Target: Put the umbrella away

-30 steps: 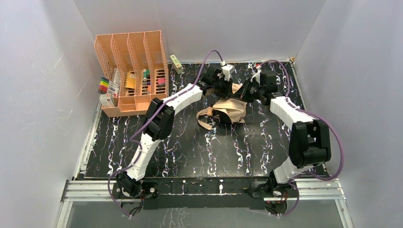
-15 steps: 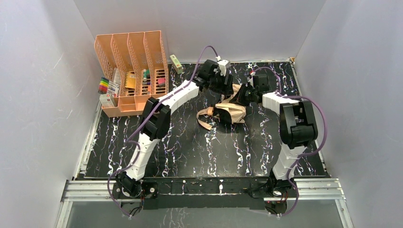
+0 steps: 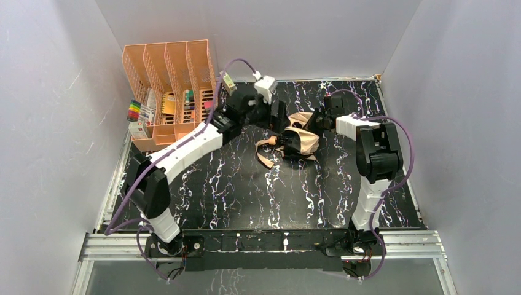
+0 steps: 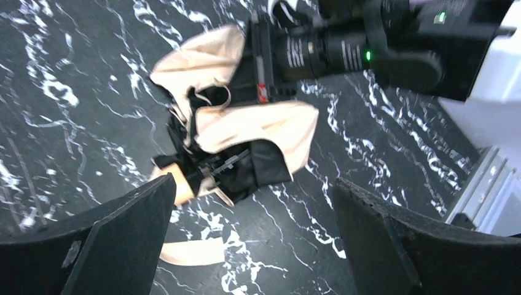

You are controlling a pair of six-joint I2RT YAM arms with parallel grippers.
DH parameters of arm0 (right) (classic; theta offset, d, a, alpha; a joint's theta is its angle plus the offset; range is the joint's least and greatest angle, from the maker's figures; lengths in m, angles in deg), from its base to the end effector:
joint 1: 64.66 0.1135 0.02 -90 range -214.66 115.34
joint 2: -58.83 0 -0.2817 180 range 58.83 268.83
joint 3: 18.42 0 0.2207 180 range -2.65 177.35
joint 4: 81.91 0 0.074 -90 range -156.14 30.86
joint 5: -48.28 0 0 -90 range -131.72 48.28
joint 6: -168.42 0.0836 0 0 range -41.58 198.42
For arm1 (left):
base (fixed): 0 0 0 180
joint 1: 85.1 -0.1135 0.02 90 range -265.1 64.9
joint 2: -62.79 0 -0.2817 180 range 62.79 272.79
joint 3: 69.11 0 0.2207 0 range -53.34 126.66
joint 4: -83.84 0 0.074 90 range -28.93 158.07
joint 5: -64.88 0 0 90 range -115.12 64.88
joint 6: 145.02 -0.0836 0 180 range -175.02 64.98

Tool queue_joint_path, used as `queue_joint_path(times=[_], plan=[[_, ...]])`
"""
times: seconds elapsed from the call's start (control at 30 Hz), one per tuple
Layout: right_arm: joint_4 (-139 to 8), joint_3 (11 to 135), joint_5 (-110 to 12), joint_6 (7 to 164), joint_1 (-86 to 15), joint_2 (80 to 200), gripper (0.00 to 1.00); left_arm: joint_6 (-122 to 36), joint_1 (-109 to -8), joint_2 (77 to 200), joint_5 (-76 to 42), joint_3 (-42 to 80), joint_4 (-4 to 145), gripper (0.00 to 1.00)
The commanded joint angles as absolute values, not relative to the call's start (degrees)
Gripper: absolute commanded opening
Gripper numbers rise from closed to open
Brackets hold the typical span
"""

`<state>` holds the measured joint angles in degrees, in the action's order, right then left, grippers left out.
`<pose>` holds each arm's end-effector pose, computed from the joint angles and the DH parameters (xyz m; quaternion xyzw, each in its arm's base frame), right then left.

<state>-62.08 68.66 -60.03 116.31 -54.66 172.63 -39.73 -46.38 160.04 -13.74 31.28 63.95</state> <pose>0.4251 0.1016 0.1607 0.1639 0.9043 0.2834 0.2740 0.3215 -0.2789 0.3601 0.2201 0.7700 -0.3404 0.4928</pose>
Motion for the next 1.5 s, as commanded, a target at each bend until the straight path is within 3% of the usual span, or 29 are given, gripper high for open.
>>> queue_joint_path(times=[0.0,0.17,0.8,1.03,1.2,1.47], plan=[[-55.7,69.6,-54.2,117.2,-55.9,175.4,0.0,-40.0,-38.2,162.4,-21.3,26.6,65.8,0.98],[-55.7,69.3,-55.3,117.2,-56.6,175.8,0.0,-39.0,-31.1,166.4,-34.1,25.2,67.2,0.96],[-57.1,67.9,-58.5,115.6,-57.5,175.2,0.0,-40.5,-28.7,183.2,-42.5,39.3,68.4,0.76],[-57.1,67.5,-59.0,115.2,-57.7,174.8,0.0,-42.1,-29.4,187.3,-43.7,43.8,64.8,0.54],[-56.9,67.6,-58.7,114.7,-57.8,174.6,0.0,-42.6,-29.7,185.9,-44.0,42.7,64.5,0.25],[-56.2,68.0,-58.0,113.7,-58.4,174.2,0.0,-45.6,-29.9,176.9,-42.0,37.4,64.6,0.04]])
